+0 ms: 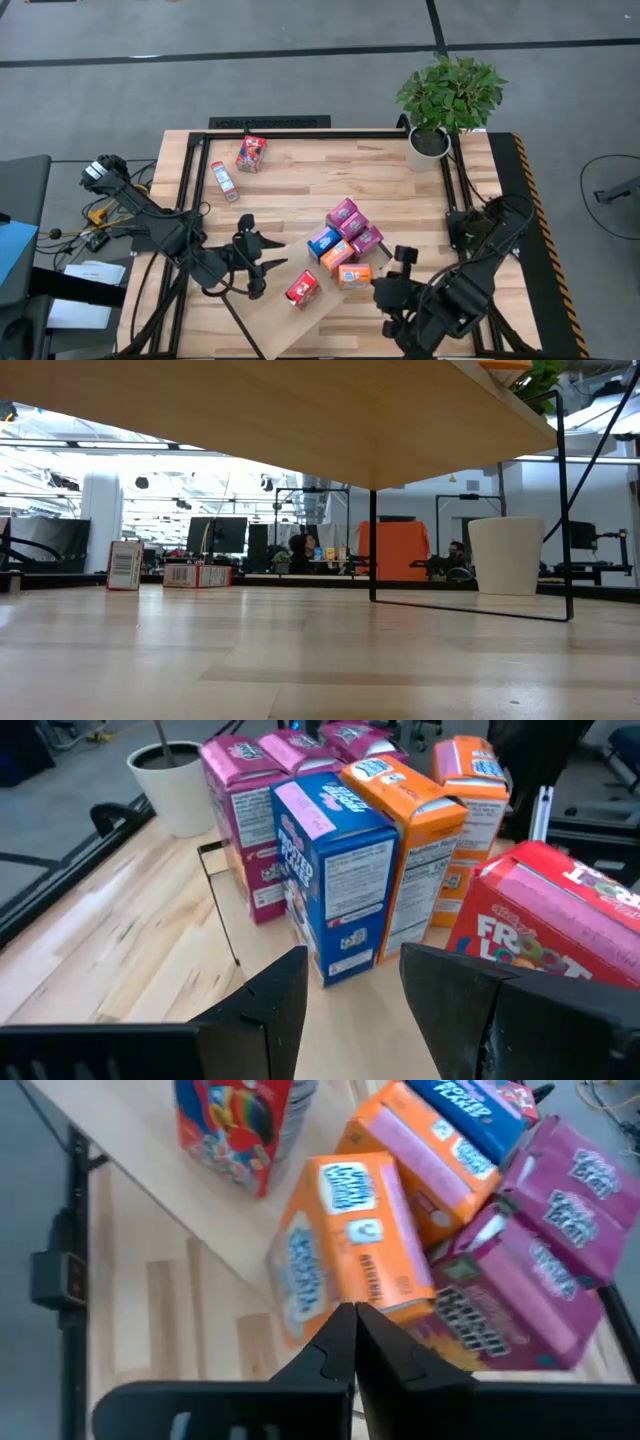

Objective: Stack cereal on shelf
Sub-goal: Adjust the cereal box on the shelf, then put the bottom red cereal box onto the shelf

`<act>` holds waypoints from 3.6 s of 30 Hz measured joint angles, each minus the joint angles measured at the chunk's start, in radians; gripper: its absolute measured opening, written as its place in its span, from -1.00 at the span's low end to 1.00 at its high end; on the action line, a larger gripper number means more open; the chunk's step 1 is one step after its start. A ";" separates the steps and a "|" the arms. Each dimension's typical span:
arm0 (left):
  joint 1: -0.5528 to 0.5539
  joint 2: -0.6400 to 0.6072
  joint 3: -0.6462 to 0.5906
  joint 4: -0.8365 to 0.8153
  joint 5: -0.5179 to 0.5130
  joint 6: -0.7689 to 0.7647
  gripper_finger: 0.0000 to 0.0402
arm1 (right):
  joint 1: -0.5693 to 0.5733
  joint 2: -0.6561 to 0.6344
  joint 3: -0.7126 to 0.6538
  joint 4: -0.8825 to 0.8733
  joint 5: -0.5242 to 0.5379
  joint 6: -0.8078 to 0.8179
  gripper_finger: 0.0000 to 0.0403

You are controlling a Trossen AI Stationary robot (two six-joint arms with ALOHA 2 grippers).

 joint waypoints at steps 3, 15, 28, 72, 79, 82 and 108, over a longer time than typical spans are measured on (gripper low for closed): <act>0.000 0.002 0.000 -0.015 -0.002 -0.024 -0.24 | -0.018 0.000 0.000 0.000 -0.011 -0.006 -0.88; 0.000 0.003 0.000 -0.058 0.006 -0.064 -0.24 | 0.004 0.000 0.000 0.042 -0.020 -0.001 -0.86; 0.000 0.003 0.000 -0.059 0.006 -0.064 -0.24 | -0.021 0.000 -0.084 0.061 -0.021 -0.007 -0.90; 0.004 0.206 -0.001 0.102 0.179 -0.070 -0.24 | 0.045 -0.002 0.059 0.019 0.002 -0.026 -0.94; 0.011 0.206 -0.001 0.143 0.209 -0.052 -0.24 | 0.044 -0.002 0.059 0.018 0.002 -0.026 -0.84; 0.011 0.206 -0.001 0.146 0.207 -0.060 -0.24 | 0.044 -0.002 0.059 0.018 0.002 -0.027 -0.87; 0.051 -0.105 0.000 -0.350 -0.190 -0.206 -0.22 | 0.036 -0.001 0.059 -0.048 0.008 -0.058 -0.90</act>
